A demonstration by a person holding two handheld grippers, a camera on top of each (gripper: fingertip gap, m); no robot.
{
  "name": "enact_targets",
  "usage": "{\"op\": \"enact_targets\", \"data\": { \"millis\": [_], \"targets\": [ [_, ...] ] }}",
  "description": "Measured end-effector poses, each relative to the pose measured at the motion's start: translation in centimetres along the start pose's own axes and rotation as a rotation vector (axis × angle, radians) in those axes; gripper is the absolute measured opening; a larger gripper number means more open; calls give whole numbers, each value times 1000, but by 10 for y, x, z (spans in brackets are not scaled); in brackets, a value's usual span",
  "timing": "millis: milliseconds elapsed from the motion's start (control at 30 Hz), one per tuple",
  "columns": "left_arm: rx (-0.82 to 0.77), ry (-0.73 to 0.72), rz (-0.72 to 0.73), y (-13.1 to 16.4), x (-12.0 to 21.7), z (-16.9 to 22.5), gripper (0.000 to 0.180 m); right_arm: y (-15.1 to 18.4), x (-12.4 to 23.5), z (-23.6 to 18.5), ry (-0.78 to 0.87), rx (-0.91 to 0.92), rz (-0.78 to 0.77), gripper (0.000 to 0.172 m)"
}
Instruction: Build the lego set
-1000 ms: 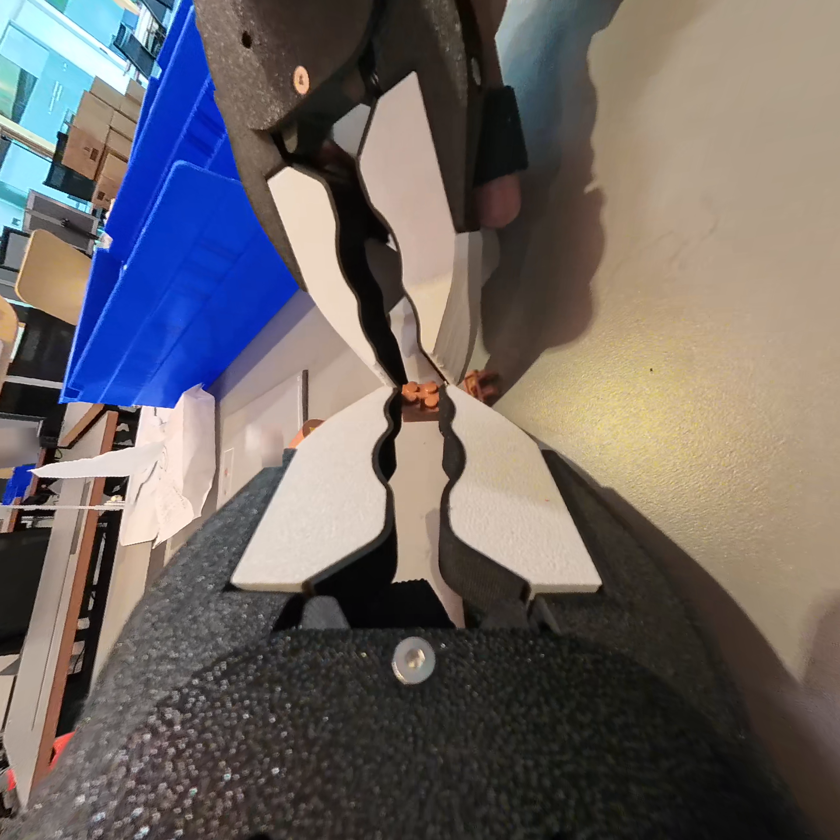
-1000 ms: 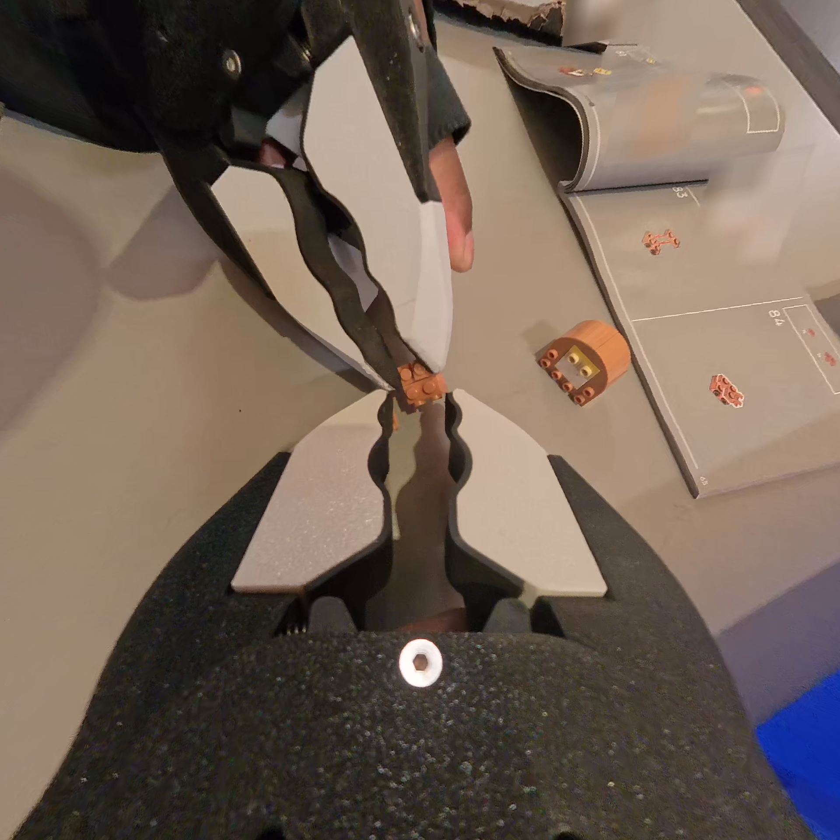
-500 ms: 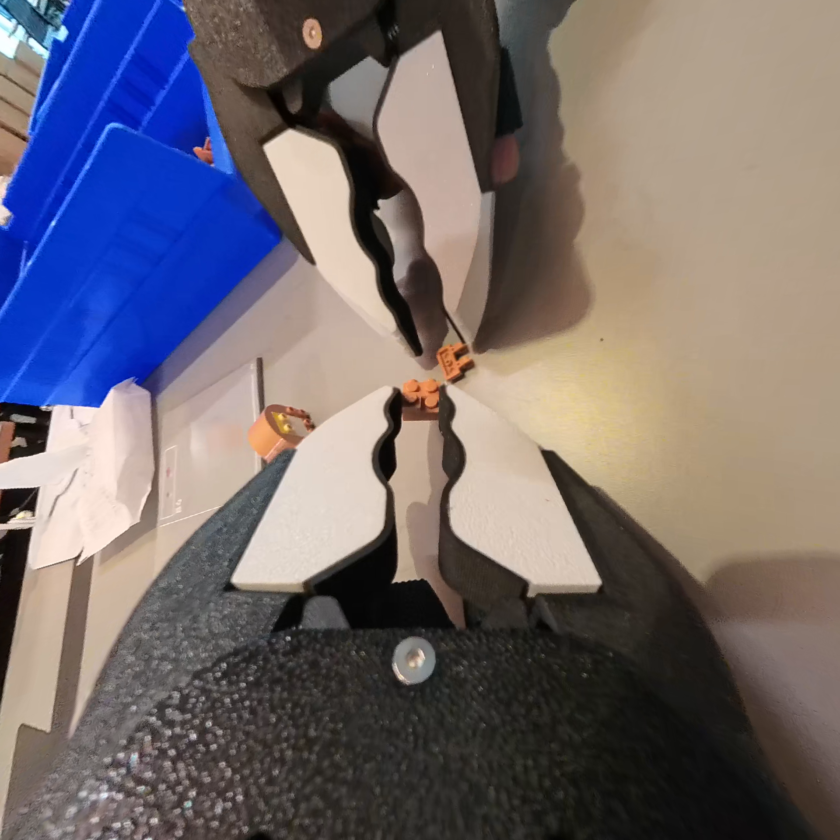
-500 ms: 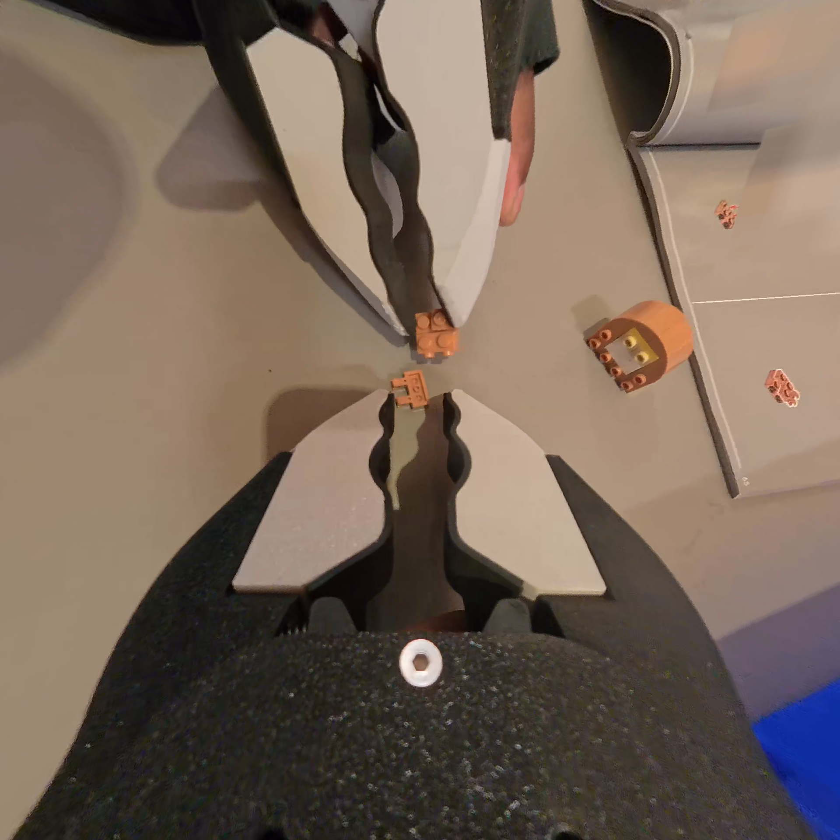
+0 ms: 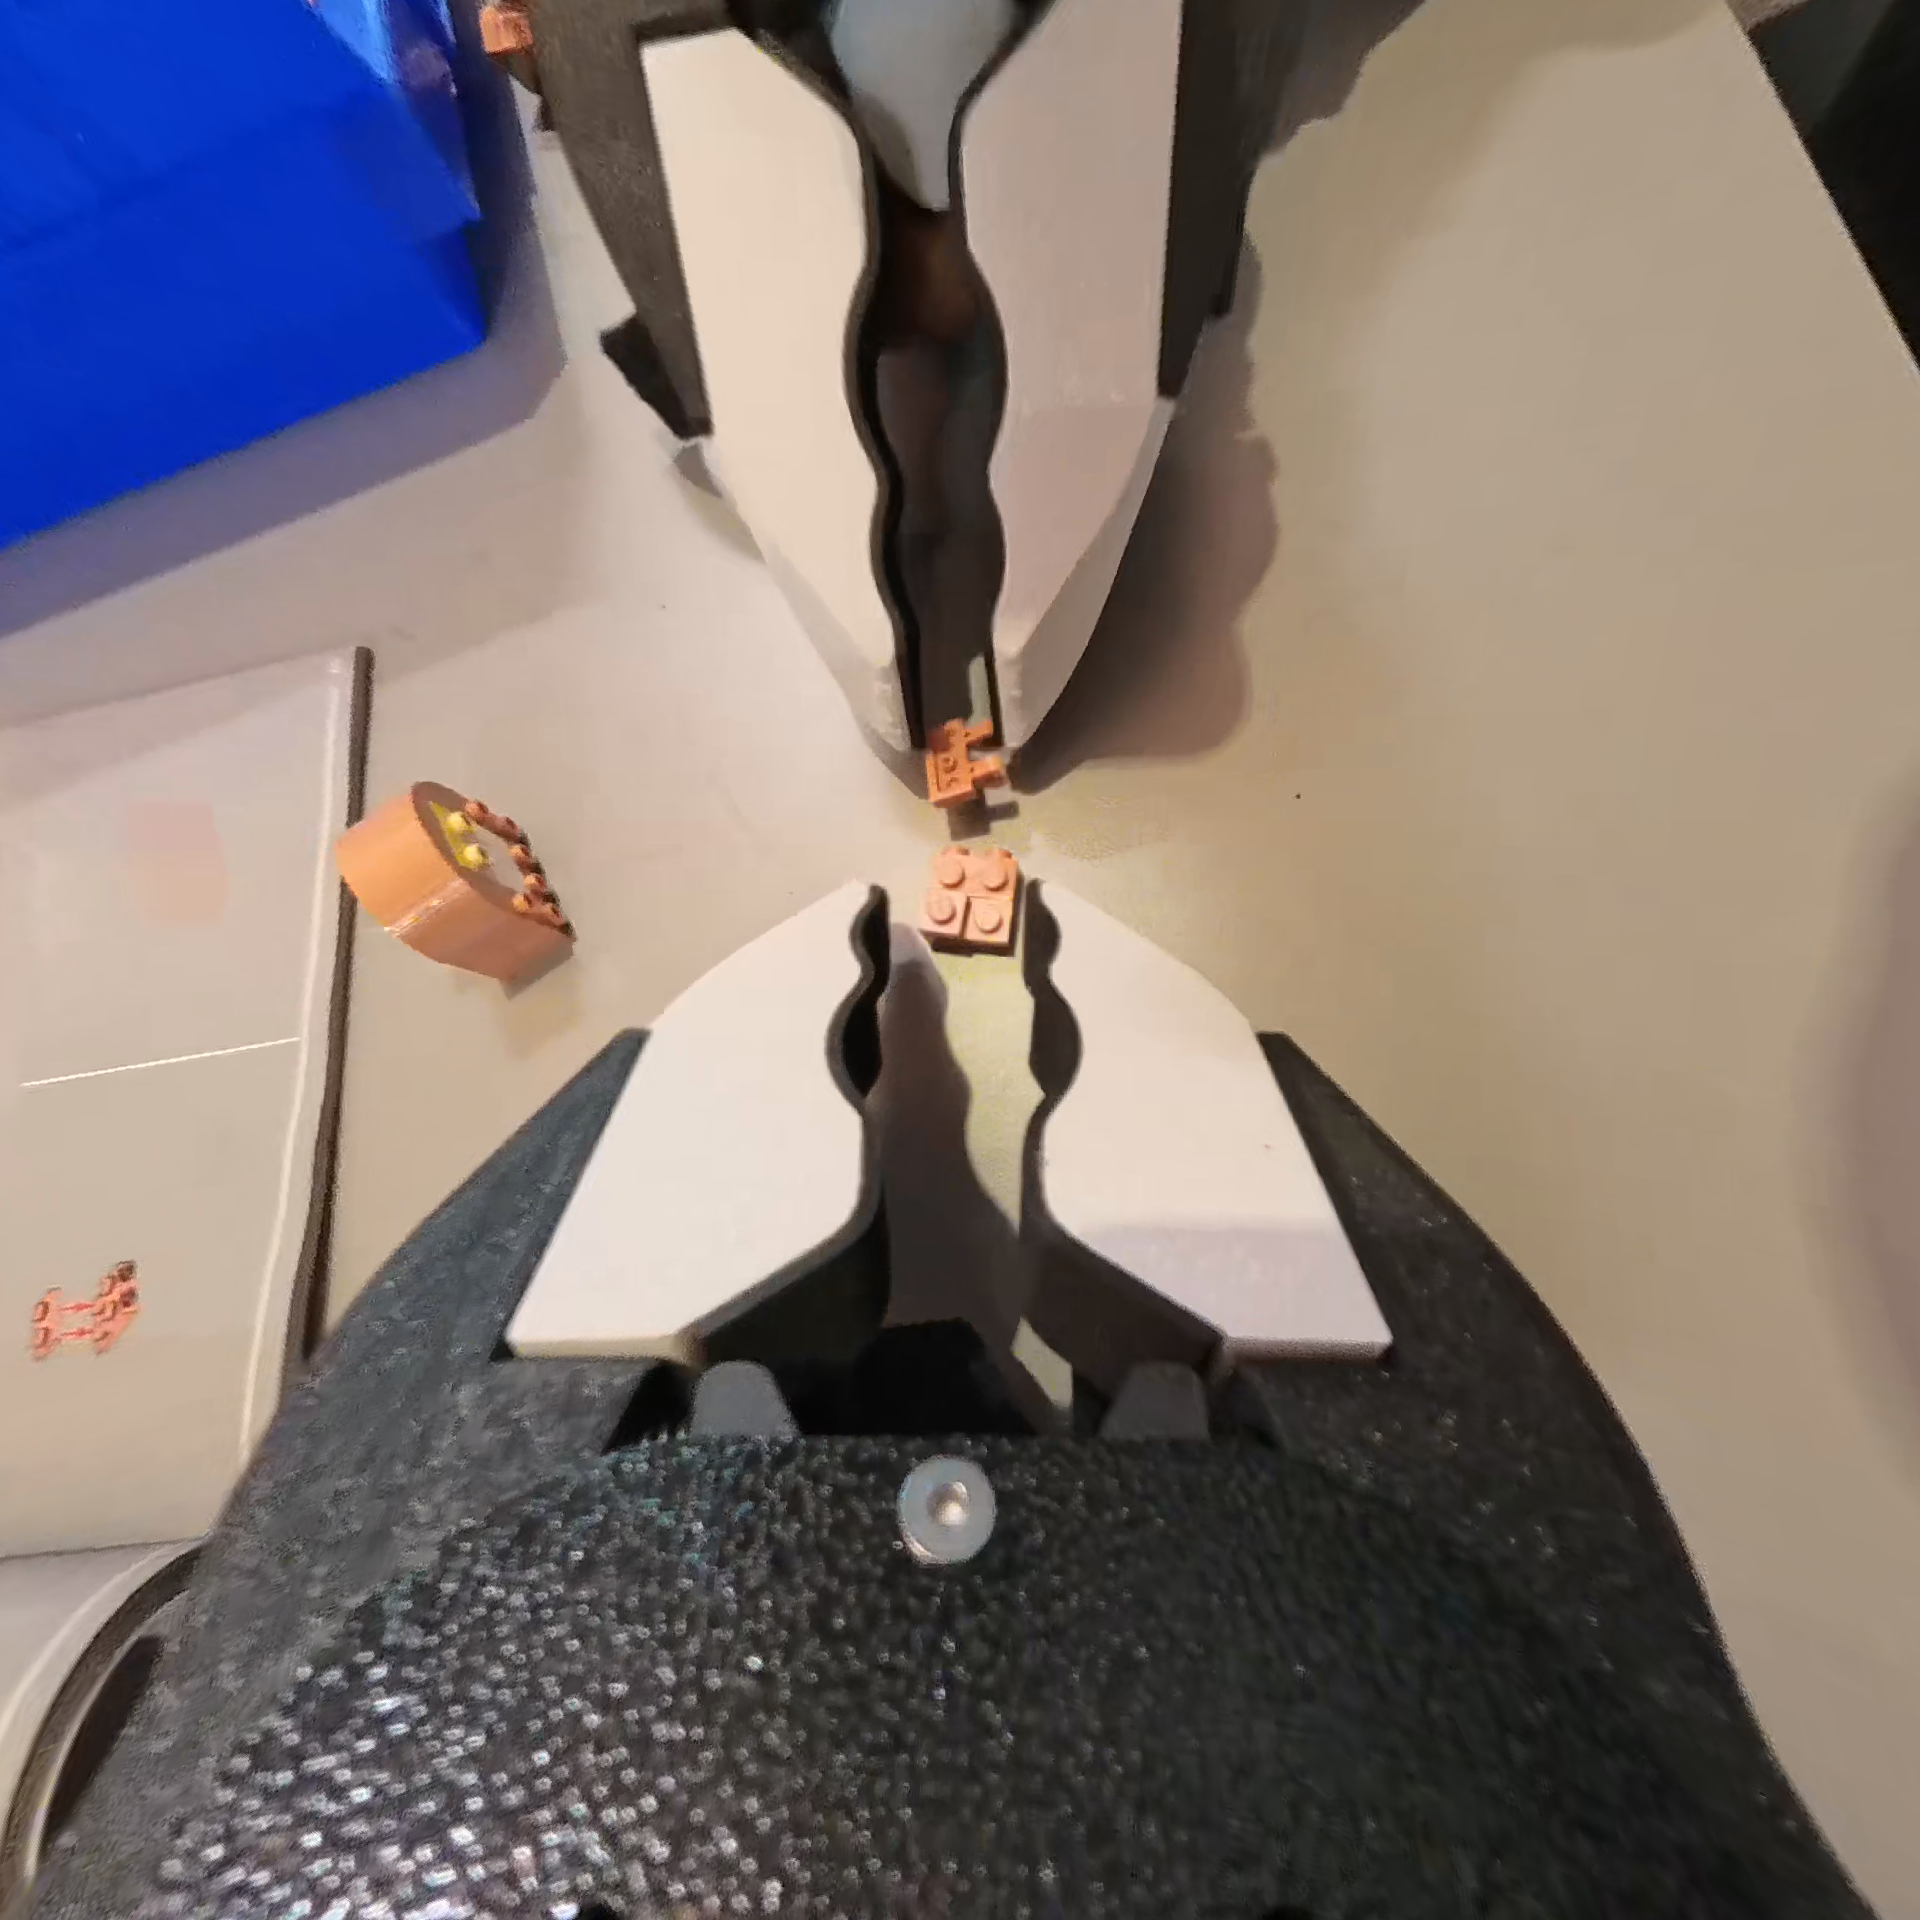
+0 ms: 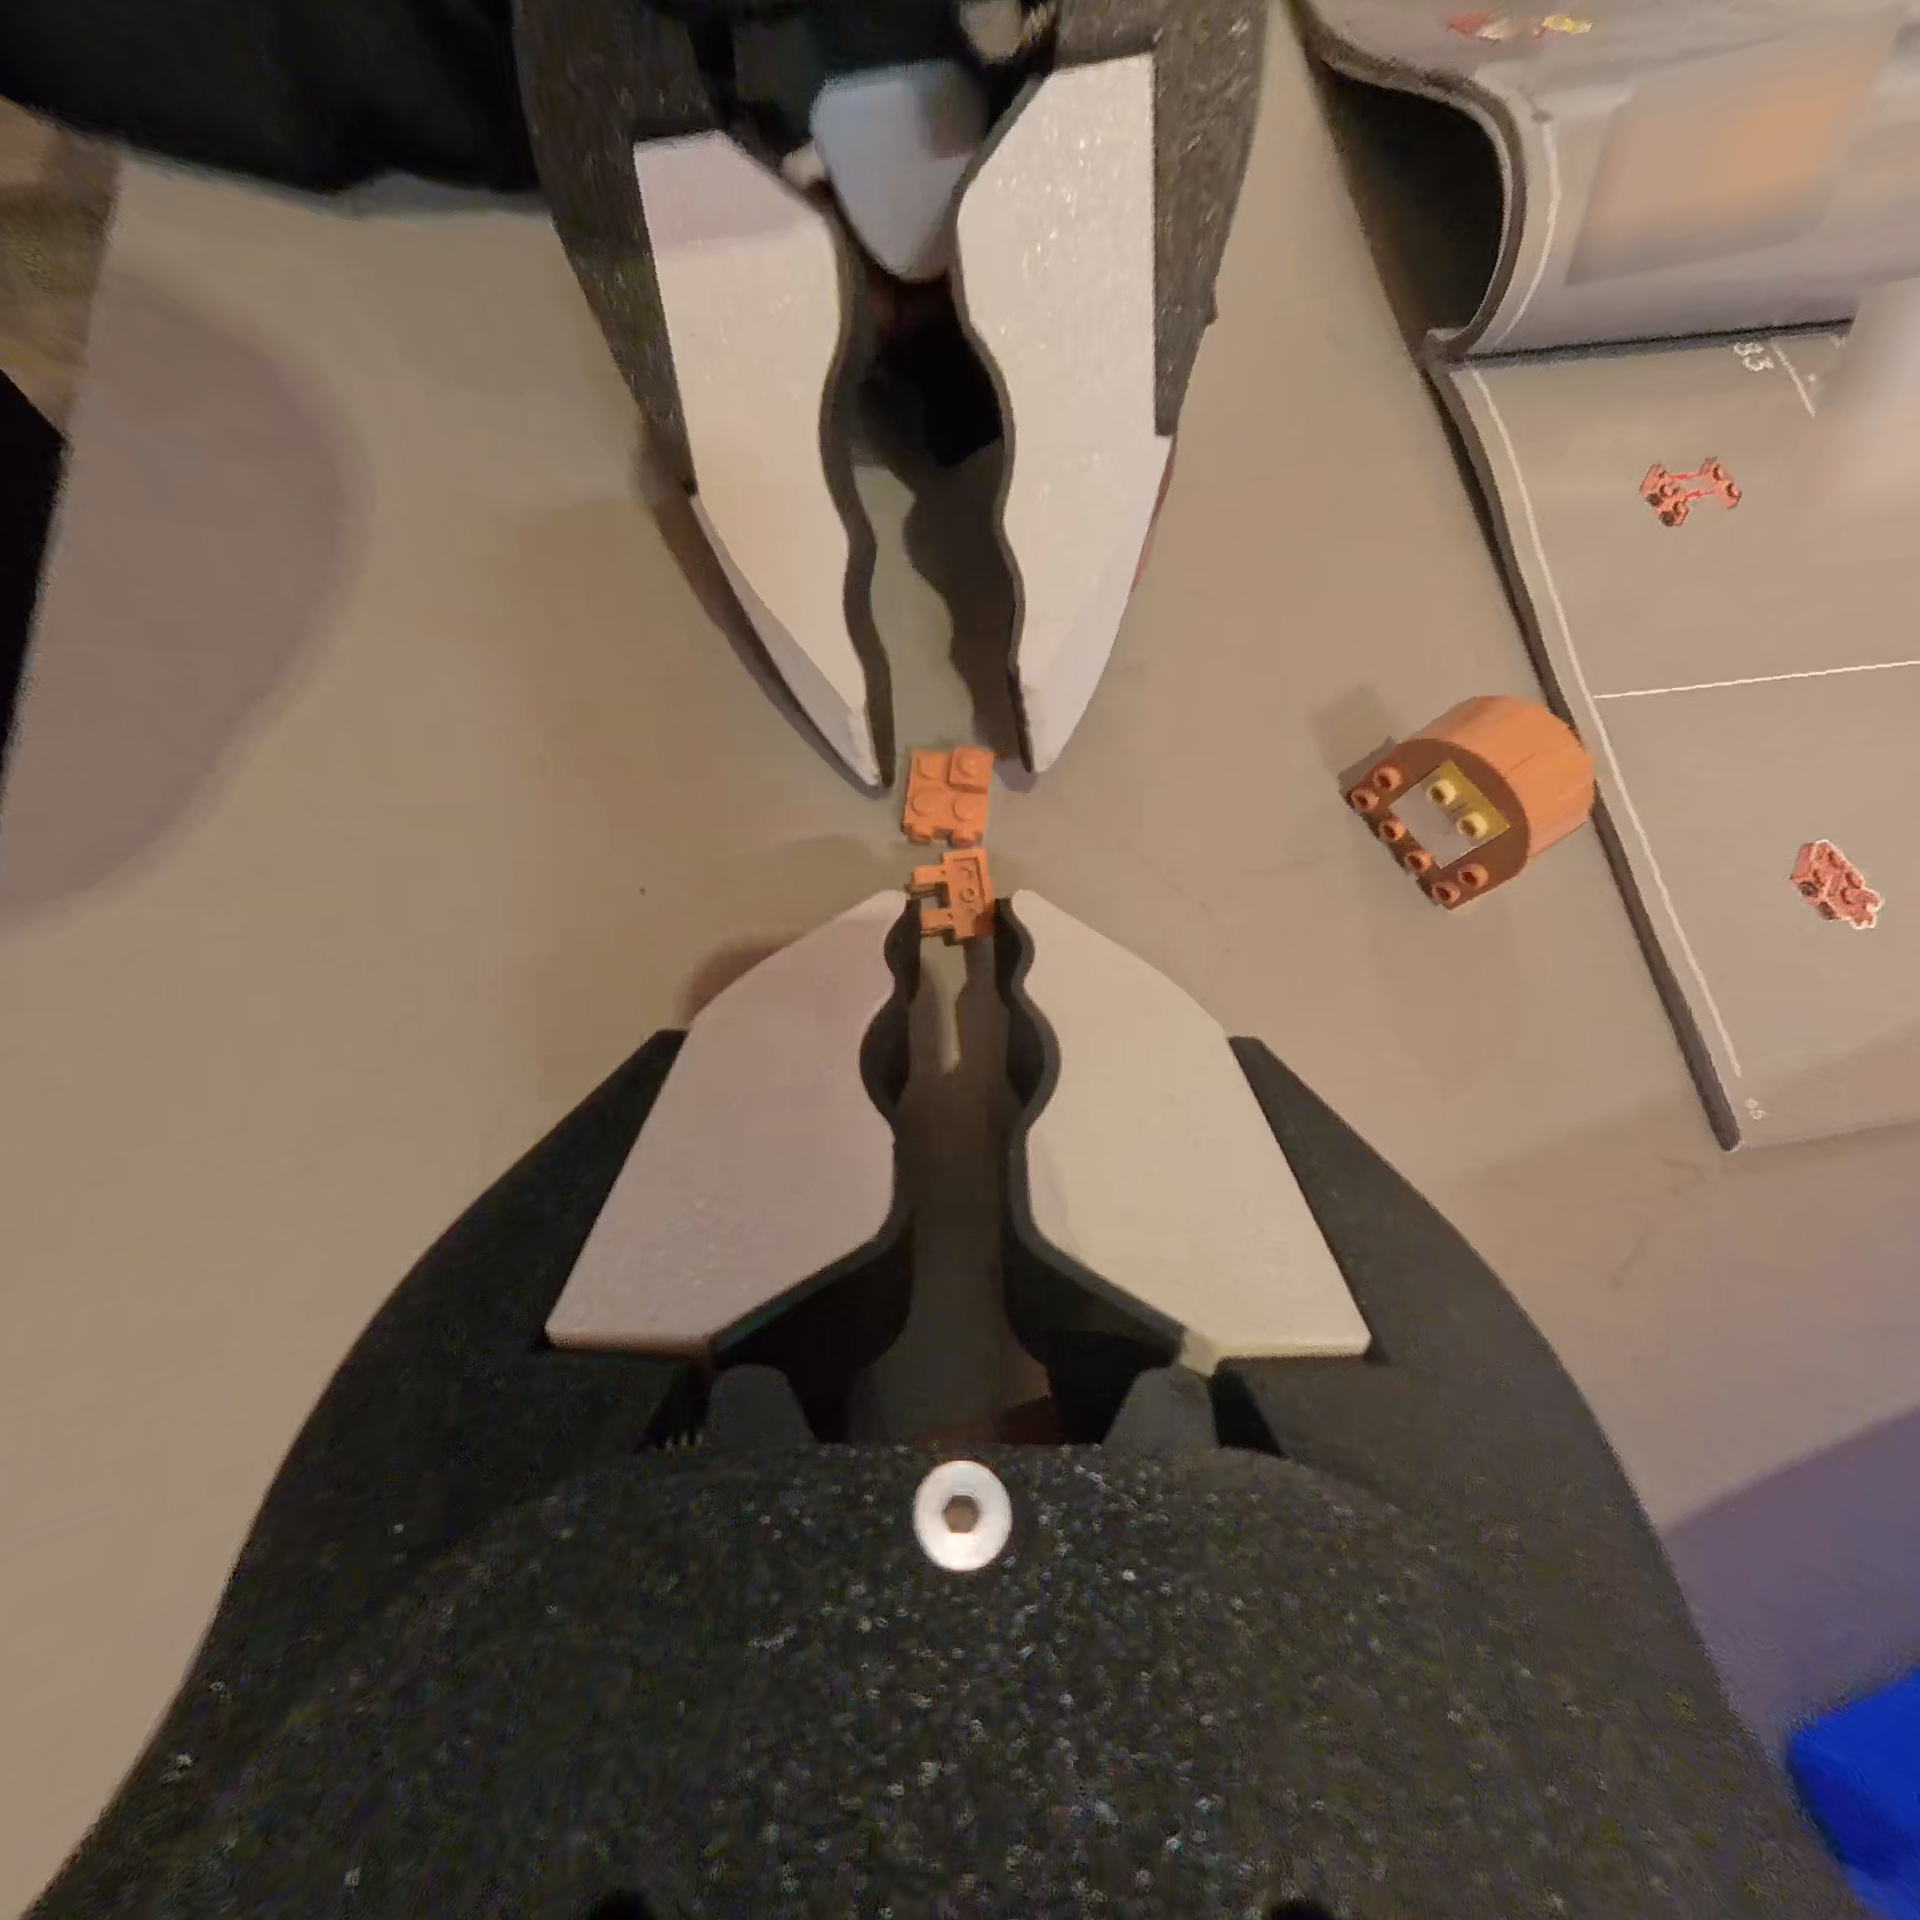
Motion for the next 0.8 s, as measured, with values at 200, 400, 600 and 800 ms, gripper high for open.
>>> {"op": "enact_targets", "data": {
  "millis": [200, 400, 600, 800],
  "targets": [
    [-84, -163, 123, -12, 14, -5, 37, -13, 21, 10, -196, -192, 287, 13],
    [-144, -436, 413, -33, 40, -9, 34, -23, 45, 23, -511, -423, 690, 13],
    [-237, -662, 511, -42, 48, -4, 30, -26, 51, 24, -612, -448, 815, 13],
    [-313, -805, 519, -52, 50, 4, 30, -32, 51, 16, -648, -414, 866, 13]
  ]
}}
Point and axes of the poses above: each gripper's, where its closed fingertips meet, x back along the fingers, y out of its underside, z = x × y across the jaws, the point moved 6 cm from there along x, back along the fingers, and after that the axes turned 14 degrees about -z, right-handed, at the moved point
